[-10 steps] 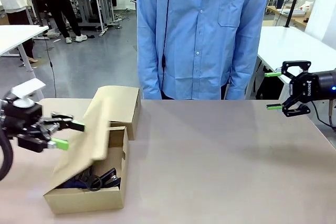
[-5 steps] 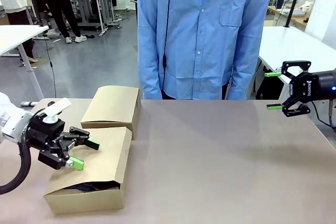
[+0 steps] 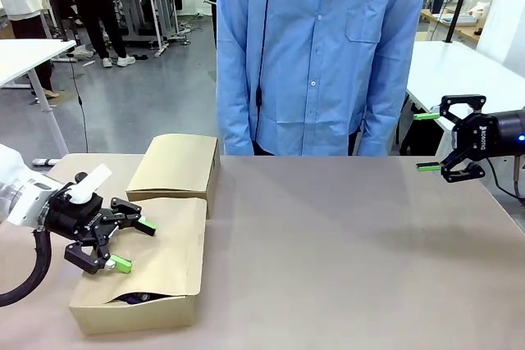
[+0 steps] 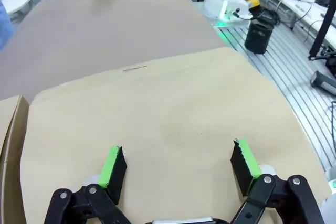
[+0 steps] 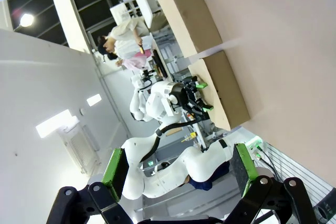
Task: Place items inside the box.
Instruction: Close the lid of the Mailer Box closest to the robot.
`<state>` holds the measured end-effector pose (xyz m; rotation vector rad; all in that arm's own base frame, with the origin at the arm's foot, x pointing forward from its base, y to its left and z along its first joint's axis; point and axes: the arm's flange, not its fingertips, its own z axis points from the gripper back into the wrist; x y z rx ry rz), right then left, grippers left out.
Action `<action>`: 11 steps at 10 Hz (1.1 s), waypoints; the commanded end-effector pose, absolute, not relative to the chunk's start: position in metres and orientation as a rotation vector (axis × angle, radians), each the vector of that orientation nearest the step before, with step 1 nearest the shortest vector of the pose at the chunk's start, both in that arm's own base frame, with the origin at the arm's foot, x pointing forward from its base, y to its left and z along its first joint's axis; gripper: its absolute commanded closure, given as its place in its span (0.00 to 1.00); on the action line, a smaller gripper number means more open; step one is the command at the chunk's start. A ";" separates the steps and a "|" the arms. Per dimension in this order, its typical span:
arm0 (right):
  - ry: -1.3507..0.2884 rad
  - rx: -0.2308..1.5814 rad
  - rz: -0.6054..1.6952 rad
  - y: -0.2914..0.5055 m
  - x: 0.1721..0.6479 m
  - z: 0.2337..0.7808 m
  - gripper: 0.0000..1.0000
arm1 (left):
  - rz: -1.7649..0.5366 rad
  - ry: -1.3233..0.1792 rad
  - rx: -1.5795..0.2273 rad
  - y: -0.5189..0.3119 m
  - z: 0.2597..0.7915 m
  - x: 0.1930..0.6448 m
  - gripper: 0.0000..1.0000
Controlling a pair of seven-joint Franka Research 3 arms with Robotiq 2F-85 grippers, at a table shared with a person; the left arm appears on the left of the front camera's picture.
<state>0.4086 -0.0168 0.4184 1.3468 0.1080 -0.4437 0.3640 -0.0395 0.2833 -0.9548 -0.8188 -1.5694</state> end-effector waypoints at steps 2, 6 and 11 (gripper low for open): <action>0.091 1.366 -0.430 -0.014 0.410 0.420 0.00 | -1.537 -0.864 -0.916 -0.051 0.270 0.273 0.00; 0.091 1.366 -0.430 -0.014 0.410 0.420 0.00 | -1.369 -0.908 -1.244 -0.012 0.358 0.264 0.00; 0.091 1.366 -0.430 -0.014 0.410 0.420 0.00 | -0.343 -0.745 -1.144 0.063 0.407 0.280 0.00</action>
